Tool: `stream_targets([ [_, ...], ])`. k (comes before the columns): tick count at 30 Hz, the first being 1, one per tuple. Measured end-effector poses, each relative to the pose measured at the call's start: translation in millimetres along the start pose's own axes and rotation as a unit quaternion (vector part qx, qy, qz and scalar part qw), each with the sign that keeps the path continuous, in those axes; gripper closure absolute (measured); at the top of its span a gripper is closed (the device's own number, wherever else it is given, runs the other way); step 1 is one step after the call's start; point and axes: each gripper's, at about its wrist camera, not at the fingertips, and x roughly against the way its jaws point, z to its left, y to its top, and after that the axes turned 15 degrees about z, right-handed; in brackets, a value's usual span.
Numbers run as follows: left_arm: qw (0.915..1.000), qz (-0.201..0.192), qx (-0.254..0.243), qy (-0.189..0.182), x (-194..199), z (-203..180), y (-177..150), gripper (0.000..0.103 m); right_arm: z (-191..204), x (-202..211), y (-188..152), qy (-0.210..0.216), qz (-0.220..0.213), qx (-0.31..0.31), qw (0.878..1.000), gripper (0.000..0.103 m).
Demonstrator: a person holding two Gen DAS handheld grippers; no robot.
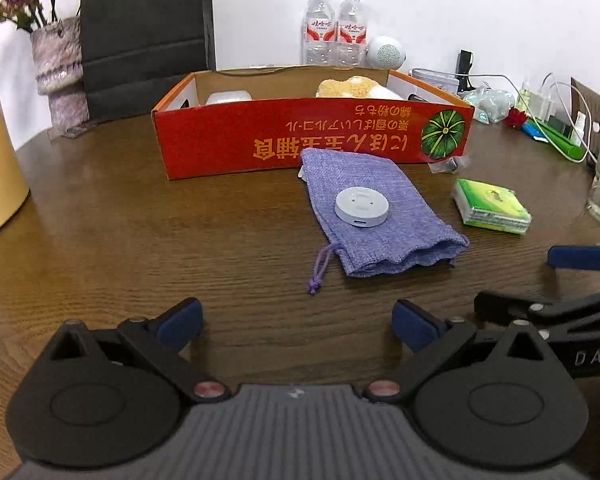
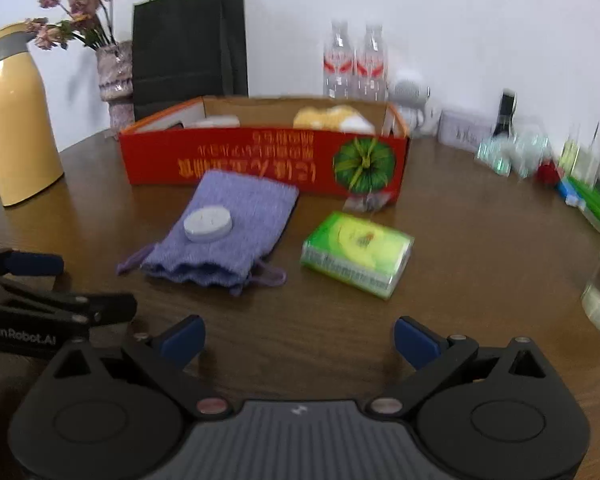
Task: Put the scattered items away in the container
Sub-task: 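Withdraw both tools from the box back over the table, then grasp the white round puck with the left tool while the right tool grasps a small clear packet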
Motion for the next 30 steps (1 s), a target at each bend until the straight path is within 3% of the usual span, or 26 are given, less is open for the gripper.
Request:
stream_targets([
  [19,1.0,0.001,-0.002,-0.005,-1,1,0,0.0,0,-5,0,-0.006,0.004,-0.003,1.0,0.0],
  [21,0.9993,-0.006,-0.01,-0.035,7,5,13,0.0,-2,-3,-1,-0.006,0.004,-0.003,1.0,0.0],
  [25,0.9908,-0.027,-0.065,-0.116,13,3,60,0.0,-26,7,15,0.004,-0.015,-0.028,0.999,0.011],
  [26,0.9878,-0.025,-0.078,-0.132,7,0,71,0.004,-36,12,22,0.015,-0.029,-0.039,0.999,0.011],
  [28,0.9852,-0.002,-0.08,-0.152,-15,-5,92,0.021,-54,17,41,0.029,-0.052,-0.059,0.996,0.01],
  [30,0.9852,0.033,-0.069,-0.153,-37,-5,102,0.048,-66,13,61,0.024,-0.066,-0.066,0.995,0.01],
])
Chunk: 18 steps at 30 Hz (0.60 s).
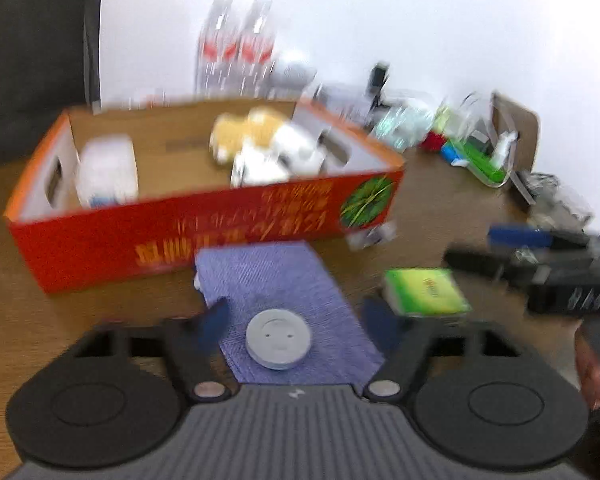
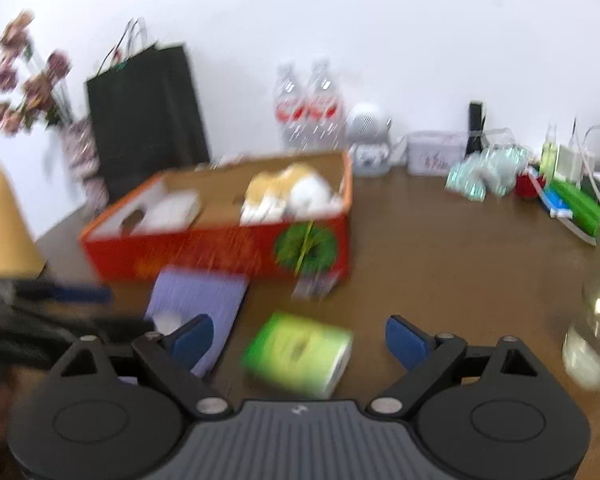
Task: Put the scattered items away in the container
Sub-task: 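Grasp the white round puck with the left tool while the right tool grasps a small clear packet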
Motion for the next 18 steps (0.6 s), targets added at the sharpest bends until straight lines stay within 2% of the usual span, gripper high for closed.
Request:
stream_targets([
  [2,0.9998,0.016,0.005,0.006,-12,6,1,0.051,-6,-14,18,-0.005,0.001,0.004,1.0,0.01],
  [4,1.0,0.005,-0.004,0.004,-13,7,-4,0.05,-10,-34,35,-0.01,0.014,0.006,1.0,0.011],
  [6,0.9997,0.003,-0.021,0.009,-13,6,-8,0.049,-9,-54,45,-0.01,0.029,0.014,0.999,0.017],
  [7,0.9996,0.0,-0.026,0.01,-14,4,-9,0.048,-8,-64,48,-0.01,0.037,0.02,0.999,0.024],
  [9,0.9994,-0.006,-0.034,0.002,-15,3,-12,0.032,-5,-80,49,-0.017,0.049,0.022,0.998,0.034],
  [11,0.9989,-0.011,-0.046,0.003,-14,0,-17,0.029,-6,-90,45,-0.02,0.056,0.018,0.998,0.041],
  [13,0.998,-0.018,-0.054,0.026,-13,-5,-19,0.047,-8,-95,40,-0.021,0.06,0.015,0.998,0.055],
  [14,0.9977,-0.022,-0.052,0.039,-12,-6,-21,0.062,-6,-96,39,-0.028,0.054,0.023,0.998,0.059],
  [18,0.9992,-0.018,-0.027,0.025,-9,1,-20,0.063,-1,-98,34,-0.038,0.042,0.045,0.997,0.078],
])
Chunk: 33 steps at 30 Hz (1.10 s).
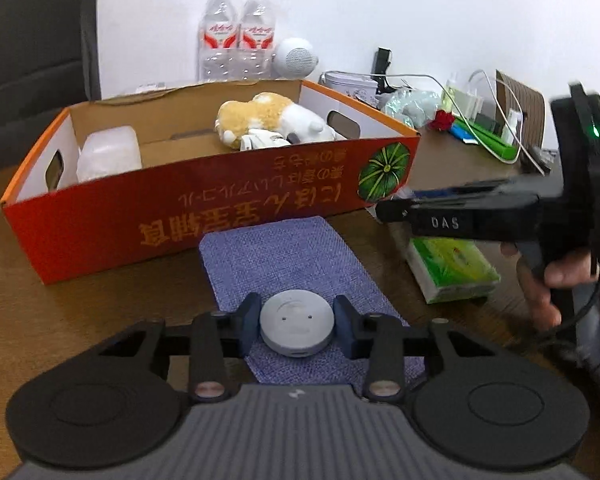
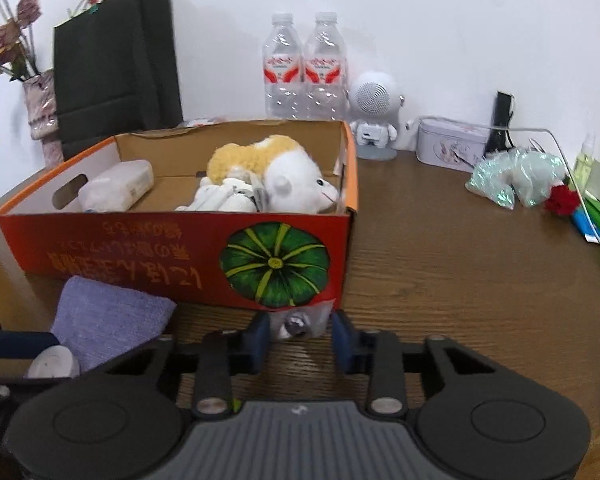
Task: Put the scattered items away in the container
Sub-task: 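Grasp the white round puck with the left tool while the right tool grasps a small clear packet, then carry both items into the box and open both tools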
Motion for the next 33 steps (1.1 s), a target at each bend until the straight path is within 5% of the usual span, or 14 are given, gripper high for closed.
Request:
stream_targets([
  [2,1.0,0.001,0.001,0.008,1,-1,-1,0.063,2,1,-1,0.009,0.0,0.007,1.0,0.088],
  [8,0.9986,-0.044,0.029,0.008,34,-4,-9,0.063,2,10,-2,0.01,-0.009,0.003,1.0,0.091],
  [12,0.9918,-0.086,0.093,-0.015,70,7,-20,0.063,8,49,-12,0.005,-0.06,0.018,0.998,0.091],
  [16,0.9884,-0.093,0.12,0.007,93,-3,-43,0.063,23,92,-38,0.053,-0.084,0.018,0.995,0.091],
  [20,0.9909,-0.069,0.115,0.004,92,-19,-67,0.063,52,109,-82,0.116,-0.052,0.047,0.991,0.091],
  [24,0.9881,-0.077,0.133,0.005,100,-16,-72,0.063,63,111,-106,0.129,-0.027,0.063,0.989,0.091],
  [29,0.988,-0.121,0.095,0.013,125,1,-27,0.063,52,129,-73,0.103,-0.081,0.058,0.99,0.091],
  [33,0.9924,-0.091,0.078,0.026,113,38,48,0.063,43,144,-1,0.091,-0.141,0.065,0.984,0.091],
])
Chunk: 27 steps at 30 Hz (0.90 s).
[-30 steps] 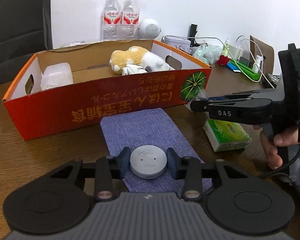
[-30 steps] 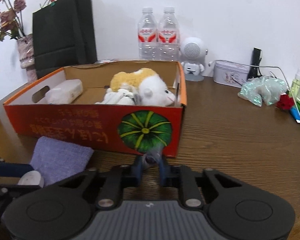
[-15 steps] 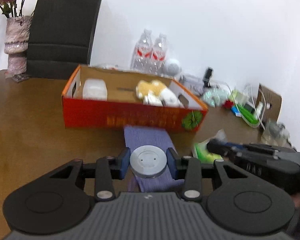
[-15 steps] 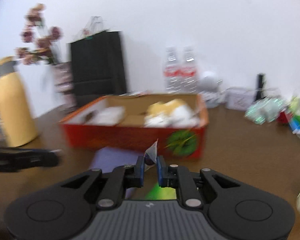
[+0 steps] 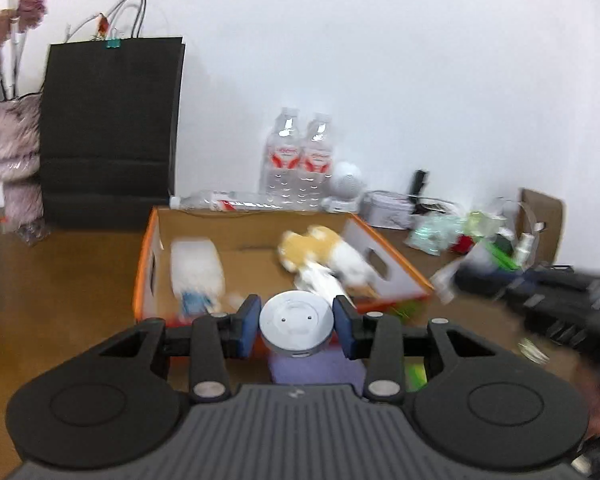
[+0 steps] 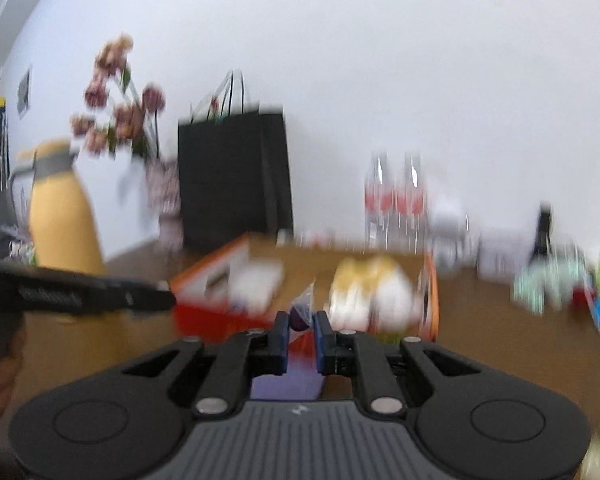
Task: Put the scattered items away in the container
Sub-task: 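Carry both items into the box and open both tools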
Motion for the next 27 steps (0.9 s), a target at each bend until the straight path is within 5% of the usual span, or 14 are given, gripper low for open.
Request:
stream_targets([
  [4,0.9928,0.11,0.045,-0.012,-80,41,63,0.063,-20,-67,76,0.045,0.075,-0.014,0.996,0.091],
  [7,0.9836,0.17,0.056,0.014,-131,59,76,0.063,-31,-157,106,0.077,0.197,-0.053,0.976,0.091],
  [10,0.9759,0.209,0.057,0.027,-156,68,76,0.063,-28,-215,114,0.055,0.27,-0.066,0.959,0.091],
  [12,0.9761,0.208,0.055,0.034,-155,72,76,0.052,-26,-236,118,0.062,0.297,-0.07,0.95,0.089],
  [16,0.9812,0.179,0.058,0.041,-135,76,88,0.027,-25,-242,123,0.037,0.315,-0.075,0.946,0.05],
  [21,0.977,0.175,0.075,0.095,-110,78,106,0.0,-41,-219,140,0.007,0.306,-0.081,0.949,0.037],
  [24,0.9675,0.206,0.086,0.119,-105,73,112,0.0,-53,-210,144,-0.013,0.327,-0.09,0.941,0.02],
  [27,0.9569,0.241,0.113,0.116,-103,70,112,0.0,-61,-198,143,-0.027,0.351,-0.109,0.929,0.02],
])
